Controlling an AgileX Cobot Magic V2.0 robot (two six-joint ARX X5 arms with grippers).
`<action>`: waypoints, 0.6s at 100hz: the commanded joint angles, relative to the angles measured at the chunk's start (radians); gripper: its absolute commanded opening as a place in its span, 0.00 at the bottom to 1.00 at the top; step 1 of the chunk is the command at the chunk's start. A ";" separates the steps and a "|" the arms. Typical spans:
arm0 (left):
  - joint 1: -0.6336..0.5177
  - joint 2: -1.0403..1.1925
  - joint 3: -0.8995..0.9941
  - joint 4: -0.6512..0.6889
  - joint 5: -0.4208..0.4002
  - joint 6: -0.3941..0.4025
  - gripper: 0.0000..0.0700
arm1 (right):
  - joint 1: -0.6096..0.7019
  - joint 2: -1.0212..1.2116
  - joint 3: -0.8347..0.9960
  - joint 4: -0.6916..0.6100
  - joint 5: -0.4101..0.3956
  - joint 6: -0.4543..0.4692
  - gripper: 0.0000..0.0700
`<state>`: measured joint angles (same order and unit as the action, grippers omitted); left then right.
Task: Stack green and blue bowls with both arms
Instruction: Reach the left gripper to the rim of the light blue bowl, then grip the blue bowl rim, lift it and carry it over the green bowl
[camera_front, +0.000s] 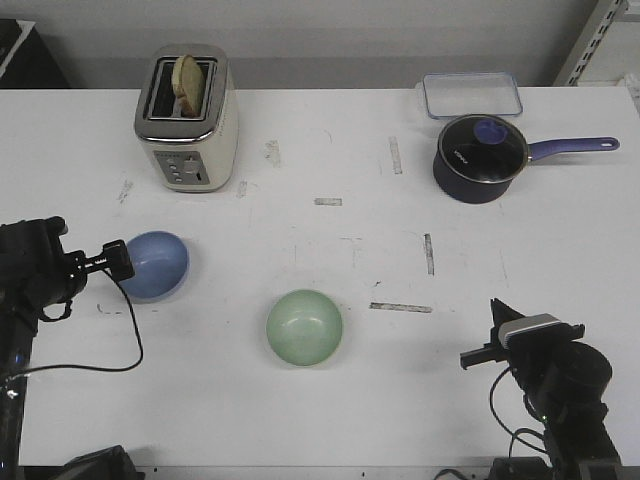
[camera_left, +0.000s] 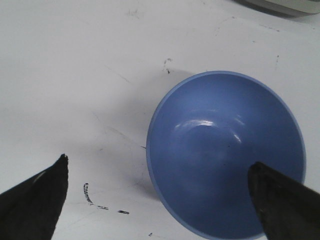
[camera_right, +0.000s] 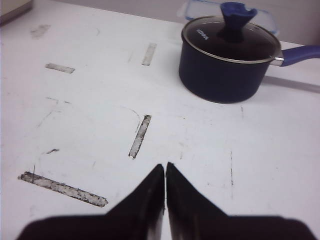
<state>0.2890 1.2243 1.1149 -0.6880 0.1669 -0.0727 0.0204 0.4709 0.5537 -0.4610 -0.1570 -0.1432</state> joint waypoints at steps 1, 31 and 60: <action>0.016 0.051 0.019 0.002 0.037 -0.029 0.99 | 0.004 0.002 0.001 0.011 0.000 -0.013 0.00; 0.034 0.243 0.019 0.041 0.041 -0.030 0.98 | 0.009 0.002 0.001 0.011 0.000 -0.012 0.00; 0.029 0.339 0.019 0.092 0.040 -0.037 0.57 | 0.009 0.002 0.001 0.011 -0.001 -0.012 0.00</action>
<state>0.3157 1.5341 1.1149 -0.6022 0.2066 -0.0967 0.0261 0.4709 0.5537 -0.4606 -0.1566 -0.1501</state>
